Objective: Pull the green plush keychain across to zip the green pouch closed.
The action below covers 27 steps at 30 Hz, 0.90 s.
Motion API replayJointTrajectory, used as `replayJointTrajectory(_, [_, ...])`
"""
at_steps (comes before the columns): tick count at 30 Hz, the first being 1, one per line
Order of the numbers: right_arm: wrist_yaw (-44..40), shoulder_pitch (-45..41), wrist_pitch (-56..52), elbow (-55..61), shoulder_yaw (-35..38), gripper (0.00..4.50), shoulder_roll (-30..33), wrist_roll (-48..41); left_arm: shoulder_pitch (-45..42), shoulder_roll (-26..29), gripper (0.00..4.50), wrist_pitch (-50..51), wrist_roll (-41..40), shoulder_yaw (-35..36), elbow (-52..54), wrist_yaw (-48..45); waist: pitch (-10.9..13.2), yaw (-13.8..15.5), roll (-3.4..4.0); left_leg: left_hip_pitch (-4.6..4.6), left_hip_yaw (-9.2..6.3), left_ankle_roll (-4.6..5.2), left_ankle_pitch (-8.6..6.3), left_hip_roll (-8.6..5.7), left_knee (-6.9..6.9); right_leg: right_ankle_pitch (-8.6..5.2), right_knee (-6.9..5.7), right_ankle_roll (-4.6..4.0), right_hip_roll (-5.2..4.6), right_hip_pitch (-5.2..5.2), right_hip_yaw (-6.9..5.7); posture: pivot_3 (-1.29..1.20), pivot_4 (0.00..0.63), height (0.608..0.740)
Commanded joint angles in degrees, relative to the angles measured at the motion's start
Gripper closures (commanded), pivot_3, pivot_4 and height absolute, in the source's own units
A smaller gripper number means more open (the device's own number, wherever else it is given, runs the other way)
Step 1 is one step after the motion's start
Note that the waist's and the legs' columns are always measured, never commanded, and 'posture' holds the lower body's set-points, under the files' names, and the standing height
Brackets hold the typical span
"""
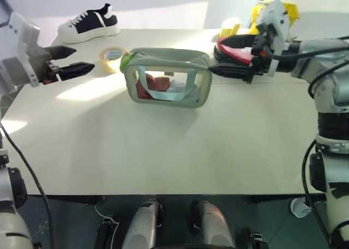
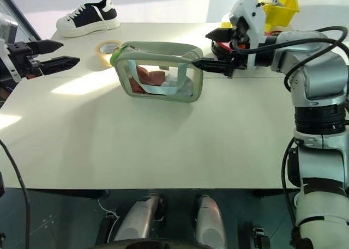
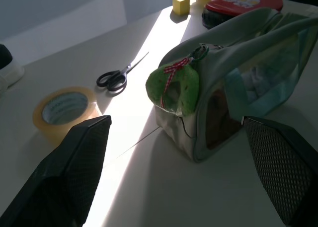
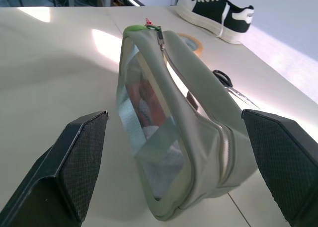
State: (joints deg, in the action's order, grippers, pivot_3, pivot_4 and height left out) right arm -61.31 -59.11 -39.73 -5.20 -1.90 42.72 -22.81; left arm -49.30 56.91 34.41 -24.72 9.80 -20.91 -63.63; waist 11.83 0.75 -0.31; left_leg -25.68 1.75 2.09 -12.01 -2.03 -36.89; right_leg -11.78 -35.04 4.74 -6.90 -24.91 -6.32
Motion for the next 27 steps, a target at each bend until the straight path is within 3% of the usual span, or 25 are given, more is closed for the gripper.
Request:
replayJointTrajectory(1, [0.5, -2.2, 0.6, -0.3, 0.8, 0.02, -0.1, 0.1, -3.5, 0.2, 0.02, -0.8, 0.2, 0.8, 0.0, 0.6, 0.0, 0.1, 0.00, -0.09, 0.00, 0.01, 0.00, 0.00, -0.03, 0.00, 0.00, 0.00, -0.01, -0.06, 0.00, 0.00, 0.150, 0.740])
replayJointTrajectory(18, [-0.4, -5.5, 5.3, -4.8, -0.6, 0.02, -3.0, 2.7, -5.1, 0.3, 0.02, 0.4, 0.7, -0.2, 1.3, -0.7, 0.0, -0.5, 0.00, -0.32, 0.10, 0.16, 0.12, -0.03, -0.19, 0.17, -0.15, 0.28, 0.14, -0.25, 0.02, 0.00, 0.150, 0.740])
replayJointTrajectory(27, [2.0, -12.4, 8.1, -13.6, -8.3, 0.02, -15.1, 8.2, -6.7, -2.0, 0.02, -0.5, 1.6, -2.3, 0.2, -0.9, 0.0, -1.4, -0.01, -0.26, 0.13, 0.15, 0.15, -0.03, -0.21, 0.17, -0.29, 0.28, 0.20, -0.23, 0.06, 0.00, 0.150, 0.740])
